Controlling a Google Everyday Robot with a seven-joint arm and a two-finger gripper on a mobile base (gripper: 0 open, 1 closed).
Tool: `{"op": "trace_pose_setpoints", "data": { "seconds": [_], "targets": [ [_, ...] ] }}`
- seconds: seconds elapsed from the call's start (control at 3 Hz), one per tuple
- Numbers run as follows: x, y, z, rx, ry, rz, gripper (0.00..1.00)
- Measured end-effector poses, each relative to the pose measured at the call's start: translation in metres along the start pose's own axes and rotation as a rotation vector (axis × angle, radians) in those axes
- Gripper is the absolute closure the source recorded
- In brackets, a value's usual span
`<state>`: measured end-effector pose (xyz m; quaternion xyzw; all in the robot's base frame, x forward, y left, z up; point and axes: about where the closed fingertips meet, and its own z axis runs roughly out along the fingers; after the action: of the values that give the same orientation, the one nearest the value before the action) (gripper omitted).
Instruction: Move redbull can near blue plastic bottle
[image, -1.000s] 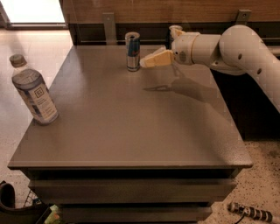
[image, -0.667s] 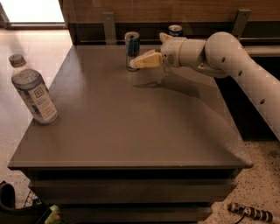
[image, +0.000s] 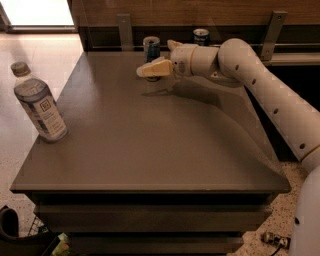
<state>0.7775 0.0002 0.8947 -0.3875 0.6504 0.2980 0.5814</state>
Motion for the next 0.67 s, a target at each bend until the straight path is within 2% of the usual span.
{"op": "trace_pose_setpoints", "data": {
  "seconds": [0.33, 0.67],
  "targets": [
    [-0.0002, 0.0007, 0.0046, -0.006, -0.004, 0.002, 0.14],
    [-0.0001, 0.0028, 0.0070, -0.010, -0.003, 0.002, 0.38]
  ]
}}
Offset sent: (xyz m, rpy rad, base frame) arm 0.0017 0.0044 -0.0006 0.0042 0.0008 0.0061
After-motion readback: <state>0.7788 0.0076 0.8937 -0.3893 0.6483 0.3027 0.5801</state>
